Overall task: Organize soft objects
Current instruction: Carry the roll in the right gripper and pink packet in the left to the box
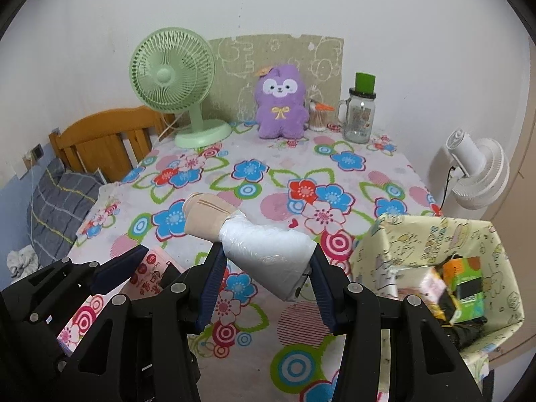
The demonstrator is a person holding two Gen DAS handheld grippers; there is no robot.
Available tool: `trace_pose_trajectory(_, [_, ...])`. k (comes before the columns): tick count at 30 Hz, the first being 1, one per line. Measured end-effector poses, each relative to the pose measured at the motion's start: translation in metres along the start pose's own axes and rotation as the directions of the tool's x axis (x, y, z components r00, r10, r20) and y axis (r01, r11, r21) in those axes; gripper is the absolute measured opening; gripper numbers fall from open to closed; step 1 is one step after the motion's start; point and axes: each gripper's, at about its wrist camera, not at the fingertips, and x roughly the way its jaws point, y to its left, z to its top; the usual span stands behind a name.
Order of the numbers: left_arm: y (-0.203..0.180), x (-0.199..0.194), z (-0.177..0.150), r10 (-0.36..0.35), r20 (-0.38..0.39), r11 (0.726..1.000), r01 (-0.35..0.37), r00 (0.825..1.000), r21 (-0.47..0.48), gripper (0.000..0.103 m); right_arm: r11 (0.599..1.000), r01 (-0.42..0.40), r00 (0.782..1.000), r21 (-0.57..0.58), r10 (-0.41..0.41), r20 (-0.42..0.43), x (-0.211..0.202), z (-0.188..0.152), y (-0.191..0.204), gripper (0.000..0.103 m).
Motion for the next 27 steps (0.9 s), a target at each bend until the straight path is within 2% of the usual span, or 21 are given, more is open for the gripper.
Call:
trace_pose_trajectory(15, [-0.031,-0.036,0.018,0.0,0.073,1.0,-0.002,0.997,0.028,0.042,1.0,0.004,0.998,0.008,-0.004,0.069,-0.044,0.013,-0.024,0.053])
trace_pose_trajectory(27, [-0.068,-0.039,0.026,-0.032,0.098,0.998,0.027,0.995,0.058,0.042,0.999,0.023,0.994,0.022,-0.025,0.102,-0.062,0.013,-0.059,0.053])
